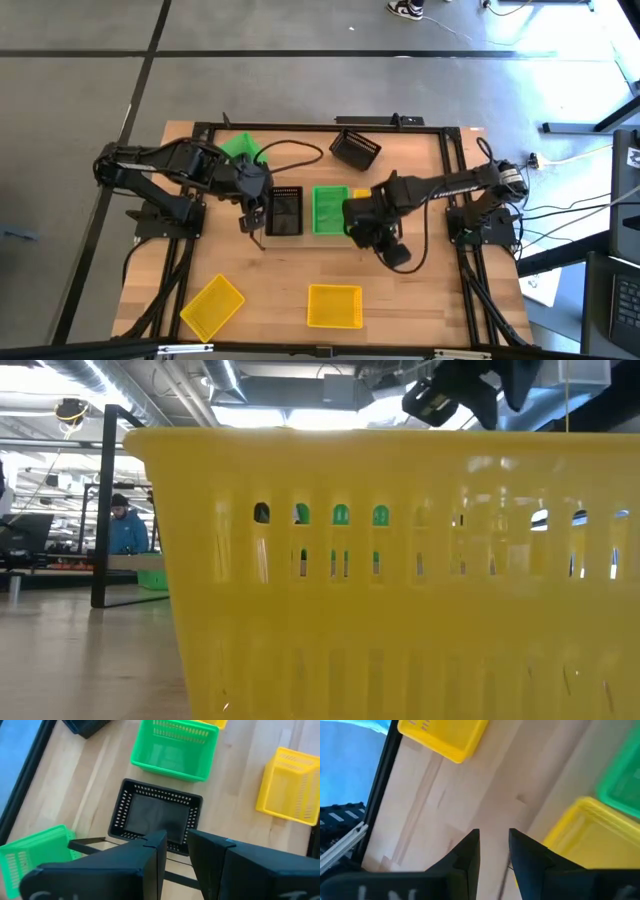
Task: Stack baskets on shelf by color
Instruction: Stack the right yellow bin on top of the yellow bin on the shelf
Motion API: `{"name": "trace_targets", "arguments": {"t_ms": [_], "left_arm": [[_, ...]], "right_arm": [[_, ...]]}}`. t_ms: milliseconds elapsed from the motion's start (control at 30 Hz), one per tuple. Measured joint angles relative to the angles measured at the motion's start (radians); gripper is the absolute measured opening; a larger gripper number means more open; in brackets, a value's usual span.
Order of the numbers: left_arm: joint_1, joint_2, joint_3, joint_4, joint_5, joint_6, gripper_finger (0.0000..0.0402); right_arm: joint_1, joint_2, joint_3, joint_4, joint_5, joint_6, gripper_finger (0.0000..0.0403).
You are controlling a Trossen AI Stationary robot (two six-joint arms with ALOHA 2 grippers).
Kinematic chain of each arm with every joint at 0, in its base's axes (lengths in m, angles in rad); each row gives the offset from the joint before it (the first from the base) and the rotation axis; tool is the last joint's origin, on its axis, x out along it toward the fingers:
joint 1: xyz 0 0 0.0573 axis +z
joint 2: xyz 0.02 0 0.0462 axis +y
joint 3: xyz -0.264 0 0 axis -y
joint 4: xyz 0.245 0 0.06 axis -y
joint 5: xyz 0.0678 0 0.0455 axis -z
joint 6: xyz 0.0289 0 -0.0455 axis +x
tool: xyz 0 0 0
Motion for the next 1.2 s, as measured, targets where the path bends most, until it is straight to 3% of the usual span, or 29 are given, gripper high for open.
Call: {"name": "trace_targets", "arguments": {"t_ms": [200,567,933,1200], "left_arm": [[-0.035,0.000,0.000,0.010,0.085,-0.007,0.0069],[-0.058,0.000,0.000,0.034,0.068,-0.150,0.0069],[-0.058,0.000,0.000,0.040,0.040,-0.110,0.0069],[-0.058,0.000,0.000,0.040,0.042,-0.028,0.0069]], "right_arm": [[0.044,0.000,-0.053,0.061,-0.001,0.004,0.0100],[0.059,0.000,-0.135,0.283,0.008,0.039,0.0100],[0.114,0.005,-0.142,0.415,0.065,0.304,0.0100],[0.181,0.092,-0.142,0.573,0.093,0.445,0.0100]]}}
